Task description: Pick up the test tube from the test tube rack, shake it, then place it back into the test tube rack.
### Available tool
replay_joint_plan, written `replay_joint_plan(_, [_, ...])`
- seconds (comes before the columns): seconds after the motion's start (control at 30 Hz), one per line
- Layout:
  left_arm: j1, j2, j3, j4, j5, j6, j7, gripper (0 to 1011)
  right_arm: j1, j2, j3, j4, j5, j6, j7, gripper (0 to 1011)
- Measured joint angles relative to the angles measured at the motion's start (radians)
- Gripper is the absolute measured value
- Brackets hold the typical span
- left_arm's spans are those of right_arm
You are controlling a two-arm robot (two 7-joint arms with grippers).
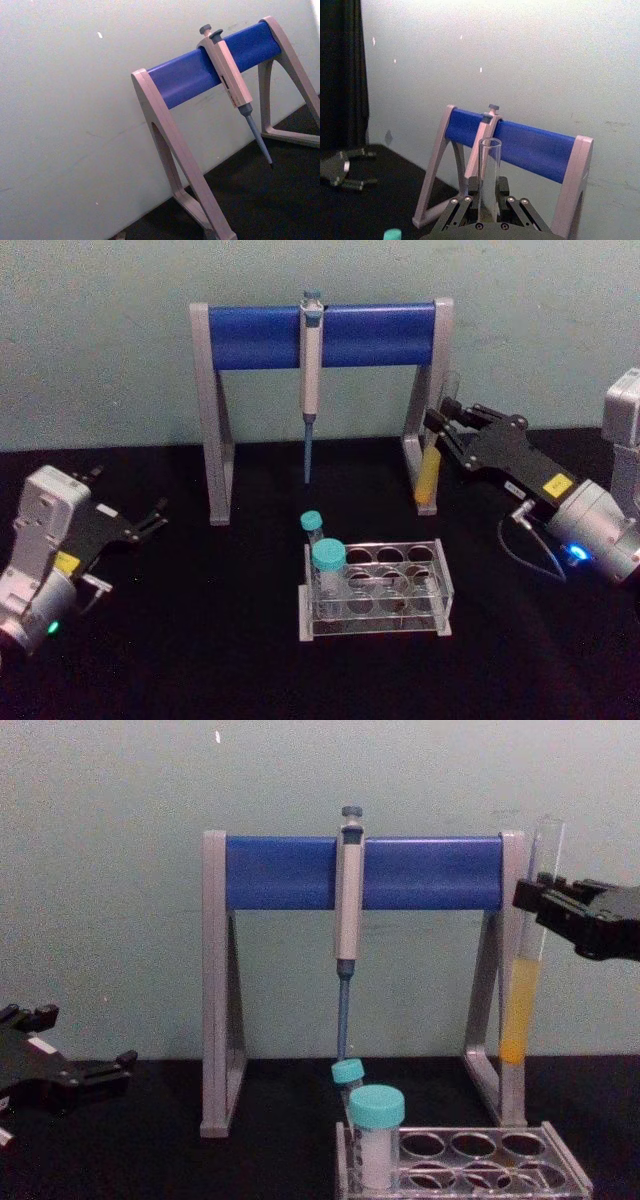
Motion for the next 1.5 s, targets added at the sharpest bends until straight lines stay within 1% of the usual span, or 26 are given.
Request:
replay_joint_plan(0.03, [0.000, 0.000, 0.000, 0.000, 0.000, 0.000, 0.000, 1001, 0.002, -0.008, 0.002, 0.006, 0.008, -0.001, 0.005, 229])
replay_joint_plan(0.07, [0.000, 0.000, 0.000, 0.000, 0.000, 0.000, 0.000, 1001, 0.005, -0.021, 0.005, 0.020, 0.025, -0.002, 0.019, 229])
replay_joint_plan(0.17, [0.000, 0.000, 0.000, 0.000, 0.000, 0.000, 0.000, 1001, 0.012, -0.043, 0.010, 0.039, 0.055, -0.001, 0.052, 229])
replay_joint_plan(0.27, [0.000, 0.000, 0.000, 0.000, 0.000, 0.000, 0.000, 1001, 0.015, -0.052, 0.011, 0.051, 0.077, 0.003, 0.080, 228])
replay_joint_plan(0.3, [0.000, 0.000, 0.000, 0.000, 0.000, 0.000, 0.000, 1001, 0.018, -0.056, 0.010, 0.057, 0.094, 0.007, 0.103, 229])
replay_joint_plan(0.43, [0.000, 0.000, 0.000, 0.000, 0.000, 0.000, 0.000, 1001, 0.023, -0.056, 0.004, 0.063, 0.139, 0.025, 0.158, 229])
replay_joint_plan(0.47, [0.000, 0.000, 0.000, 0.000, 0.000, 0.000, 0.000, 1001, 0.024, -0.051, 0.002, 0.063, 0.159, 0.033, 0.182, 228])
replay_joint_plan(0.5, [0.000, 0.000, 0.000, 0.000, 0.000, 0.000, 0.000, 1001, 0.024, -0.051, 0.002, 0.063, 0.159, 0.033, 0.182, 229])
replay_joint_plan(0.6, [0.000, 0.000, 0.000, 0.000, 0.000, 0.000, 0.000, 1001, 0.023, -0.029, -0.005, 0.053, 0.203, 0.056, 0.232, 229])
replay_joint_plan(0.7, [0.000, 0.000, 0.000, 0.000, 0.000, 0.000, 0.000, 1001, 0.022, -0.011, -0.009, 0.043, 0.226, 0.070, 0.263, 229])
replay_joint_plan(0.73, [0.000, 0.000, 0.000, 0.000, 0.000, 0.000, 0.000, 1001, 0.019, 0.005, -0.012, 0.035, 0.239, 0.080, 0.282, 229])
replay_joint_plan(0.83, [0.000, 0.000, 0.000, 0.000, 0.000, 0.000, 0.000, 1001, 0.014, 0.030, -0.016, 0.022, 0.252, 0.093, 0.304, 229])
replay_joint_plan(0.87, [0.000, 0.000, 0.000, 0.000, 0.000, 0.000, 0.000, 1001, 0.011, 0.047, -0.019, 0.012, 0.255, 0.099, 0.315, 229])
replay_joint_plan(0.9, [0.000, 0.000, 0.000, 0.000, 0.000, 0.000, 0.000, 1001, 0.007, 0.068, -0.021, 0.001, 0.256, 0.104, 0.323, 229])
replay_joint_plan(1.0, [0.000, 0.000, 0.000, 0.000, 0.000, 0.000, 0.000, 1001, 0.002, 0.099, -0.026, -0.016, 0.252, 0.110, 0.329, 229])
replay_joint_plan(1.03, [0.000, 0.000, 0.000, 0.000, 0.000, 0.000, 0.000, 1001, -0.001, 0.118, -0.028, -0.027, 0.243, 0.113, 0.328, 229])
replay_joint_plan(1.07, [0.000, 0.000, 0.000, 0.000, 0.000, 0.000, 0.000, 1001, -0.003, 0.128, -0.030, -0.032, 0.237, 0.114, 0.327, 229])
replay_joint_plan(1.13, [0.000, 0.000, 0.000, 0.000, 0.000, 0.000, 0.000, 1001, -0.008, 0.155, -0.032, -0.045, 0.220, 0.115, 0.313, 229])
replay_joint_plan(1.2, [0.000, 0.000, 0.000, 0.000, 0.000, 0.000, 0.000, 1001, -0.011, 0.170, -0.033, -0.051, 0.208, 0.115, 0.299, 229])
replay_joint_plan(1.23, [0.000, 0.000, 0.000, 0.000, 0.000, 0.000, 0.000, 1001, -0.014, 0.180, -0.033, -0.057, 0.197, 0.115, 0.282, 229])
replay_joint_plan(1.3, [0.000, 0.000, 0.000, 0.000, 0.000, 0.000, 0.000, 1001, -0.017, 0.187, -0.032, -0.061, 0.186, 0.114, 0.262, 229])
replay_joint_plan(1.37, [0.000, 0.000, 0.000, 0.000, 0.000, 0.000, 0.000, 1001, -0.021, 0.192, -0.029, -0.068, 0.164, 0.110, 0.226, 229])
replay_joint_plan(1.4, [0.000, 0.000, 0.000, 0.000, 0.000, 0.000, 0.000, 1001, -0.022, 0.192, -0.027, -0.070, 0.156, 0.107, 0.214, 229])
replay_joint_plan(1.43, [0.000, 0.000, 0.000, 0.000, 0.000, 0.000, 0.000, 1001, -0.023, 0.189, -0.026, -0.073, 0.136, 0.099, 0.186, 229])
replay_joint_plan(1.5, [0.000, 0.000, 0.000, 0.000, 0.000, 0.000, 0.000, 1001, -0.023, 0.181, -0.024, -0.074, 0.116, 0.091, 0.161, 229])
